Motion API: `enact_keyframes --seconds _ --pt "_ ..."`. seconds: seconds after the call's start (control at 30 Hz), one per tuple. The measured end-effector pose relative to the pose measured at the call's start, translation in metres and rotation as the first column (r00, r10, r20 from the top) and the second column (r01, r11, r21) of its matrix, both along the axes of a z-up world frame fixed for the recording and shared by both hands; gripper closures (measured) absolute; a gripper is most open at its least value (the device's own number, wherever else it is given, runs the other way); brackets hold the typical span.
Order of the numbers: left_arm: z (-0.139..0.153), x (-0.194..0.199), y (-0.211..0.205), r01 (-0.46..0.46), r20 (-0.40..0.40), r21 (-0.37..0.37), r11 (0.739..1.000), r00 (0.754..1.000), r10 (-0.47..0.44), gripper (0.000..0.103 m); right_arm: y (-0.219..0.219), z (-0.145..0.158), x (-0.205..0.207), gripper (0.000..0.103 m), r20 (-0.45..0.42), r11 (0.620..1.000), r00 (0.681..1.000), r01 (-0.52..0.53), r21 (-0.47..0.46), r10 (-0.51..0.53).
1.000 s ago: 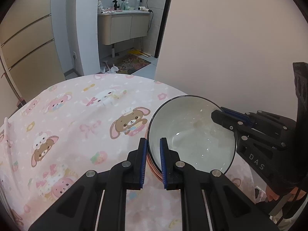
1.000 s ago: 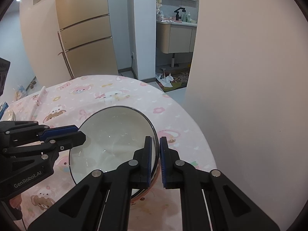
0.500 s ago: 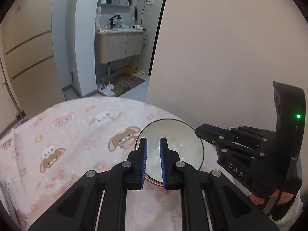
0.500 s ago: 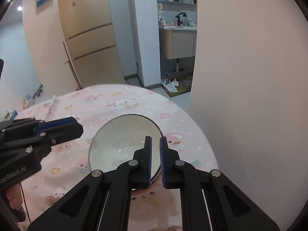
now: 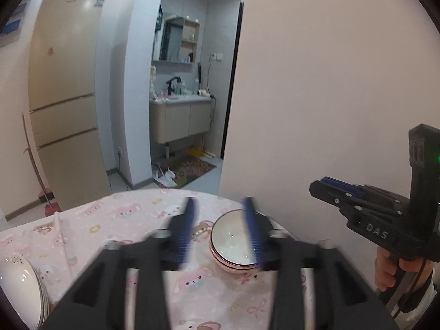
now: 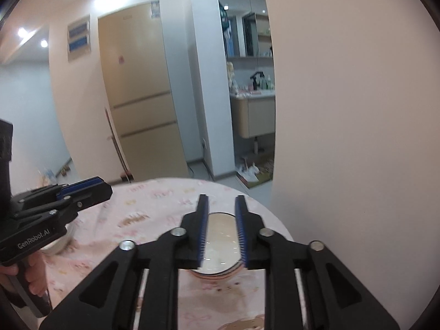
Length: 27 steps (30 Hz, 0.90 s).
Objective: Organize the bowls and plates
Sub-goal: 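Open both grippers to release the white bowl, then withdraw both open grippers back from the white bowl stack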
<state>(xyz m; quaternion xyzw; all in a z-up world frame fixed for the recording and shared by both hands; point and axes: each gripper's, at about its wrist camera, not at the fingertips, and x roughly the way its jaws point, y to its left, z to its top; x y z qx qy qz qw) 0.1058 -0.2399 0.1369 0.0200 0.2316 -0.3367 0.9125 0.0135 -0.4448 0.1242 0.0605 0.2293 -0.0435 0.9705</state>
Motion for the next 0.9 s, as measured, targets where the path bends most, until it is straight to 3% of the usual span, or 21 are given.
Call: enact_keyframes --seconds 0.03,0.13,0.2,0.27,0.37,0.43,0.5,0.63,0.77,0.9 --pt "0.001 -0.005 0.008 -0.018 0.026 -0.017 1.000 0.999 0.018 0.015 0.004 0.000 -0.005 0.075 0.009 1.000 1.000 0.005 -0.012 -0.005" --pt "-0.001 -0.014 0.025 -0.024 0.067 -0.042 0.999 0.997 0.027 0.013 0.017 0.001 -0.017 0.075 0.046 0.999 0.999 0.012 -0.051 -0.009" --pt "-0.004 -0.017 0.035 -0.034 0.064 -0.053 0.998 0.997 0.038 0.013 0.021 0.001 -0.023 0.065 0.064 0.999 0.998 0.009 -0.034 -0.007" --pt "-0.006 -0.022 0.045 -0.036 0.084 -0.078 0.996 0.996 0.043 0.012 0.021 0.000 -0.030 0.030 0.098 1.000 0.995 0.002 0.000 -0.002" --pt "-0.011 -0.031 0.054 -0.038 0.114 -0.072 0.997 0.992 0.046 0.000 0.021 -0.006 -0.036 0.014 0.135 1.000 0.991 0.013 0.025 -0.017" --pt "-0.017 -0.034 0.057 -0.030 0.118 -0.066 0.997 0.992 0.038 0.000 0.022 -0.017 -0.028 0.006 0.086 0.999 0.996 0.003 0.035 -0.006" --pt "-0.028 -0.036 0.063 -0.024 0.108 -0.104 0.994 0.994 0.035 0.000 0.022 -0.032 -0.023 0.006 0.041 0.998 0.999 0.007 0.070 -0.010" --pt "-0.051 -0.030 0.071 0.004 0.044 -0.135 0.991 0.999 0.002 0.000 0.028 -0.058 -0.025 0.001 0.082 0.998 0.997 -0.001 0.064 -0.004" --pt "-0.073 -0.031 0.074 -0.002 0.088 -0.110 0.994 0.996 0.011 0.000 0.040 -0.086 -0.022 0.001 0.089 1.000 0.996 0.015 -0.024 -0.012" --pt "-0.097 -0.031 0.078 -0.014 0.128 -0.109 0.994 0.991 0.028 0.000 0.049 -0.107 -0.029 0.001 0.116 0.999 0.993 -0.007 -0.035 0.011"
